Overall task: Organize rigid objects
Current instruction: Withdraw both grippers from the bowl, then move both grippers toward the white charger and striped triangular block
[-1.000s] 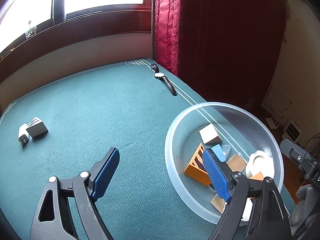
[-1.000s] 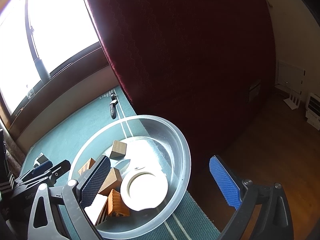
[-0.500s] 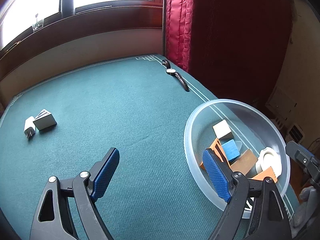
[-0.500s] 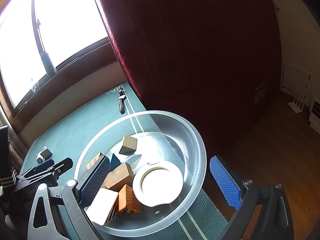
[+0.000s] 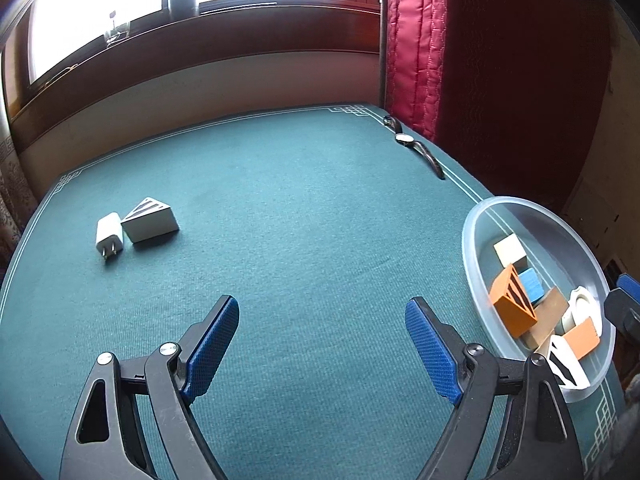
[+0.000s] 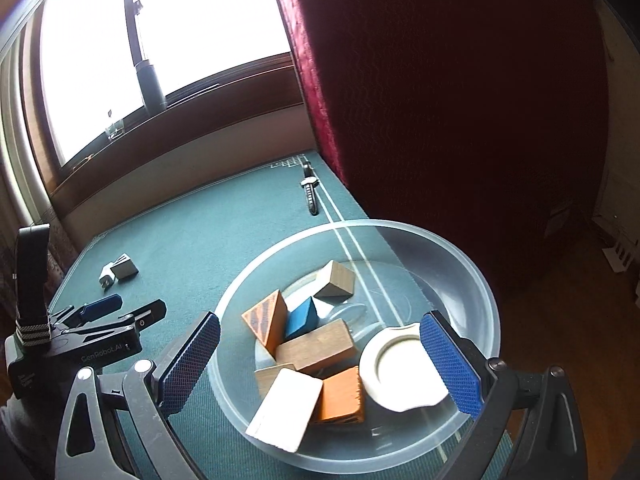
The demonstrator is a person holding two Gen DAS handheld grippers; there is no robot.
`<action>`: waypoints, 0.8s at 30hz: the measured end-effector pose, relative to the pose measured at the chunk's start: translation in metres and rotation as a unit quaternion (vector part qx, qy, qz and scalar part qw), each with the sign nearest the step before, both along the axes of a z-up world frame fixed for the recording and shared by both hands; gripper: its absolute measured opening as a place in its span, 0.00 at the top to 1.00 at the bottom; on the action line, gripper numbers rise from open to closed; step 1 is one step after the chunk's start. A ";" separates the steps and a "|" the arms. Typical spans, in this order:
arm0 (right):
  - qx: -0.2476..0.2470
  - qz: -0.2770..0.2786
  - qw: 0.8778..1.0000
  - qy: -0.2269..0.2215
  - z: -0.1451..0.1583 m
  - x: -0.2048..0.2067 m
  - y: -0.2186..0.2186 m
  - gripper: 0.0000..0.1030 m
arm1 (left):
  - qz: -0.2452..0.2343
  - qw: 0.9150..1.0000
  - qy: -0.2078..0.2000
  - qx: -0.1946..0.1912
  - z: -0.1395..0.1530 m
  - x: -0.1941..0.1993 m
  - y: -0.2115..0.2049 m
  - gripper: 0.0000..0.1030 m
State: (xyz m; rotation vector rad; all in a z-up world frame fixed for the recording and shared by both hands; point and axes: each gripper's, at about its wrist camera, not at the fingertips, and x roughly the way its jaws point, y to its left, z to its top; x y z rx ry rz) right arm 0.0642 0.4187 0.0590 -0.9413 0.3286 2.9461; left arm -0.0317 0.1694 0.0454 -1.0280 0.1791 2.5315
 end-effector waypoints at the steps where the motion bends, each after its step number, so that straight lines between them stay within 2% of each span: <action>1: 0.002 0.006 1.000 -0.001 0.001 -0.001 -0.004 0.01 | 0.004 1.000 -0.002 0.001 0.000 -0.002 -0.004 0.17; 7: 0.025 0.045 0.999 -0.010 0.006 -0.010 -0.032 0.01 | 0.024 1.000 -0.003 0.003 0.000 -0.009 -0.026 0.17; 15: 0.007 0.081 0.997 -0.015 0.005 -0.029 -0.068 0.01 | 0.070 0.997 -0.010 0.012 0.001 -0.022 -0.062 0.17; 24: 0.009 0.121 0.992 -0.024 -0.001 -0.055 -0.115 0.01 | 0.122 0.992 -0.015 0.021 -0.002 -0.032 -0.109 0.16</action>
